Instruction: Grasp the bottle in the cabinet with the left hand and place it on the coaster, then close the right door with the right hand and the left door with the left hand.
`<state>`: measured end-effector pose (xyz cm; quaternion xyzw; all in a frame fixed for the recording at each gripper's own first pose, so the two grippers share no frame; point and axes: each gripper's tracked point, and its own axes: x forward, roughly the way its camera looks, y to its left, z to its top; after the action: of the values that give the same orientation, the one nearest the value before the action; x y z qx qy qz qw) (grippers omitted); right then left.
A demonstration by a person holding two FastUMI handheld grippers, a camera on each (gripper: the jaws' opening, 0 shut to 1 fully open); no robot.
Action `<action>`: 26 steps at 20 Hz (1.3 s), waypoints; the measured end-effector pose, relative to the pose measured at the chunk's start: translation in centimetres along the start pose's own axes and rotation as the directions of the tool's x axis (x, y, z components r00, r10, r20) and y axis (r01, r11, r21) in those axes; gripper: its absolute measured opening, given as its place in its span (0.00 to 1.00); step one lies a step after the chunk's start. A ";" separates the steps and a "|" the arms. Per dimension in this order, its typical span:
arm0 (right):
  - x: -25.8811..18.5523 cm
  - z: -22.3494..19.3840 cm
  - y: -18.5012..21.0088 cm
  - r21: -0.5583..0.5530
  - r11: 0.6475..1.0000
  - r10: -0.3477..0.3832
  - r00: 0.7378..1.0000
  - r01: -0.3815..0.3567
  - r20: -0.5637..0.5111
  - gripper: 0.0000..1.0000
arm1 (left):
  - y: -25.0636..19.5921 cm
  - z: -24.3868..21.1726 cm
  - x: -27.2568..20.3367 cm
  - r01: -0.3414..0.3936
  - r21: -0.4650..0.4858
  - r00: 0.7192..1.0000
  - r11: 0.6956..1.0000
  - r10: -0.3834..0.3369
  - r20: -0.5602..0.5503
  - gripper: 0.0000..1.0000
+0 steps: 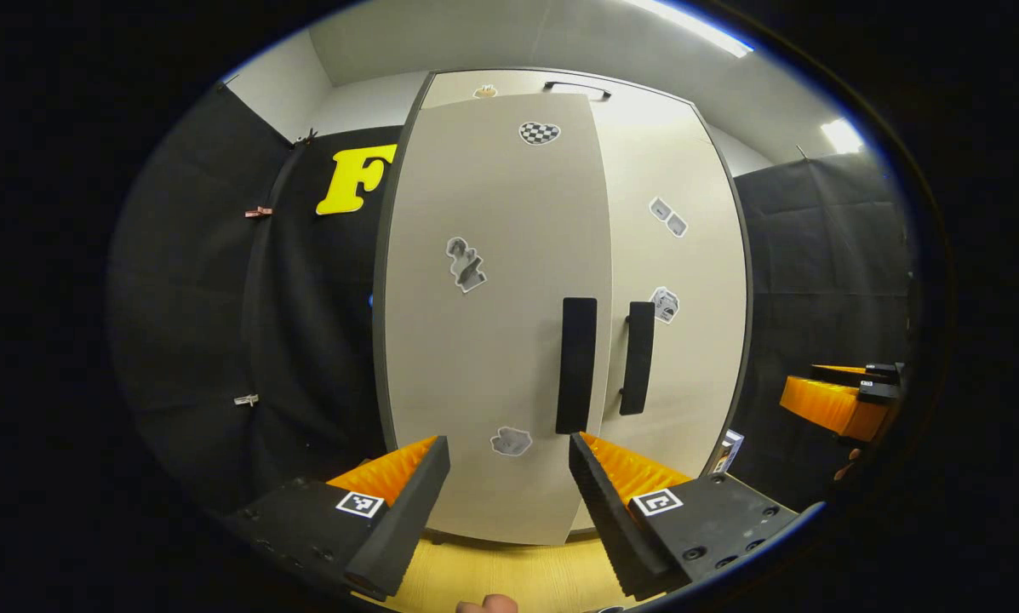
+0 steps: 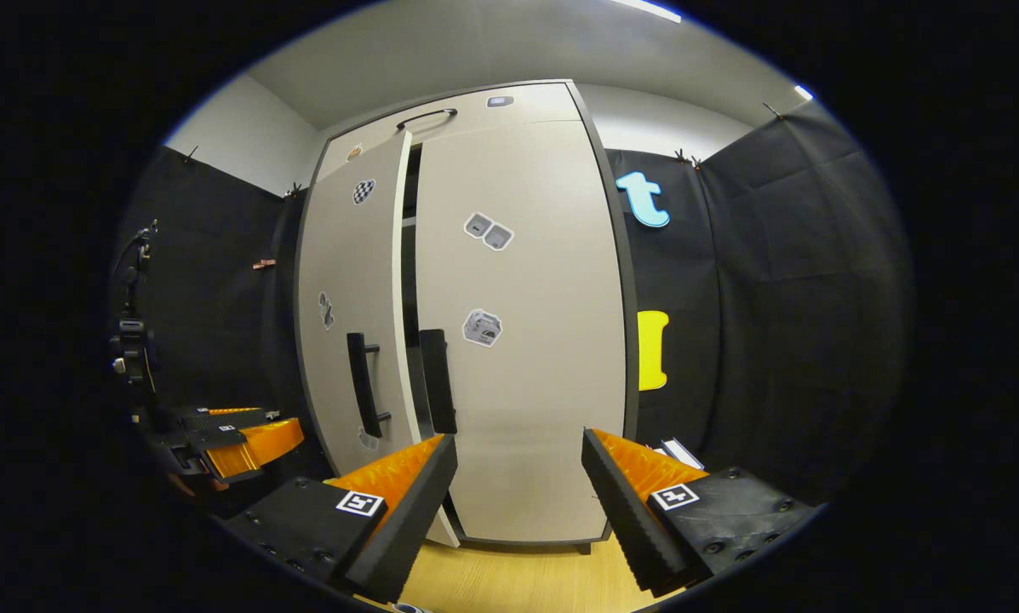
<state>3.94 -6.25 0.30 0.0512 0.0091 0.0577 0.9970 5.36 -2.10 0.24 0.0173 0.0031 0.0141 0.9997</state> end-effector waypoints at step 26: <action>-1.7 -0.4 3.5 -0.034 0.998 -0.048 0.999 0.048 0.008 0.98 | 3.2 -0.1 -4.5 -0.016 0.004 1.000 1.000 0.016 -0.002 0.90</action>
<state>1.80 -2.95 0.30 0.0342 0.0059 0.0336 0.9988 0.76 0.94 0.24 0.0194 0.0042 0.0221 0.9996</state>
